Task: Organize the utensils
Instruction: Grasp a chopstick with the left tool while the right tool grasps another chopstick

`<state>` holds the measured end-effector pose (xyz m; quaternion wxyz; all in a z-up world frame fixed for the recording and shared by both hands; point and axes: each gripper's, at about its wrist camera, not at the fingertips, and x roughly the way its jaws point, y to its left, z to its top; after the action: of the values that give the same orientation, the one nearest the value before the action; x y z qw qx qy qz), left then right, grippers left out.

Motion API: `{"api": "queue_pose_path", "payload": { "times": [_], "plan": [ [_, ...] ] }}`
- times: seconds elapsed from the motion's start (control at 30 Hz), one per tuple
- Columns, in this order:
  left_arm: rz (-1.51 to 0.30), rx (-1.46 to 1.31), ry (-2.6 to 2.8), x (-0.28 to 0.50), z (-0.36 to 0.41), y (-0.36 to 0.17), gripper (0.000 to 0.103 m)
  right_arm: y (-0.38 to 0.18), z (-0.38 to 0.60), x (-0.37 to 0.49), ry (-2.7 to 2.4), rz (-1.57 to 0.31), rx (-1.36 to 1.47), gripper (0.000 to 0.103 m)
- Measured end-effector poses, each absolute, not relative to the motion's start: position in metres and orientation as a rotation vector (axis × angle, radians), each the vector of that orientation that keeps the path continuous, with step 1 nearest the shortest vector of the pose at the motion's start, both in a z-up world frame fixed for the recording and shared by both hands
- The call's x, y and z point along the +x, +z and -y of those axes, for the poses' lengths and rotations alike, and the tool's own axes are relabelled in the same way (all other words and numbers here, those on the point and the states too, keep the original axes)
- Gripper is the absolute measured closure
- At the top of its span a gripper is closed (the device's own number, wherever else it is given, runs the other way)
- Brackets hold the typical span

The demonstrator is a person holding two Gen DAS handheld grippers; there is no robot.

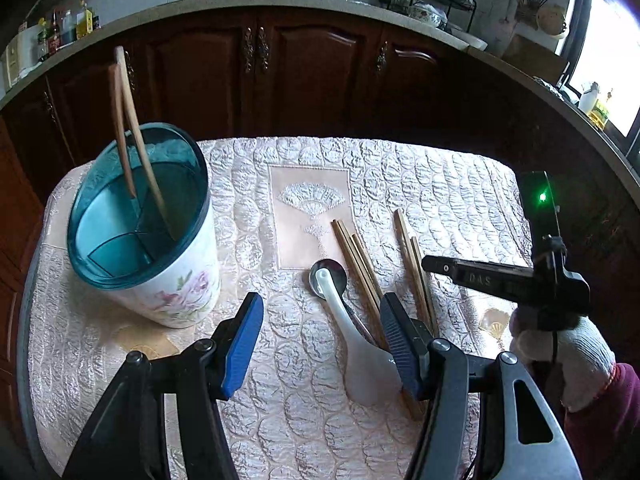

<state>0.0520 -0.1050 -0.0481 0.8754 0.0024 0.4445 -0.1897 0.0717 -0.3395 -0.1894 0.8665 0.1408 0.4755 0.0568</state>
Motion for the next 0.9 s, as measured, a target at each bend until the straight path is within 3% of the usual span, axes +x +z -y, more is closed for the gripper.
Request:
{"api": "queue_pose_path", "payload": {
  "times": [0.2,0.27,0.77,0.9],
  "plan": [
    [-0.945,0.013,-0.404,0.058,0.115,-0.055,0.042,-0.195,0.332,0.088,0.119,-1.018,0.257,0.087],
    [-0.948,0.019,-0.408,0.06,0.12,-0.056,0.042,-0.197,0.332,0.09,0.116,-1.017,0.258,0.093],
    [-1.006,0.04,-0.489,0.115,0.203,-0.063,0.043,-0.191,0.409,0.057,0.029,-1.03,0.207,0.095],
    [-1.057,0.096,-0.495,0.137,0.236,-0.083,0.053,-0.192,0.428,0.054,0.062,-1.027,0.316,0.091]
  ]
}}
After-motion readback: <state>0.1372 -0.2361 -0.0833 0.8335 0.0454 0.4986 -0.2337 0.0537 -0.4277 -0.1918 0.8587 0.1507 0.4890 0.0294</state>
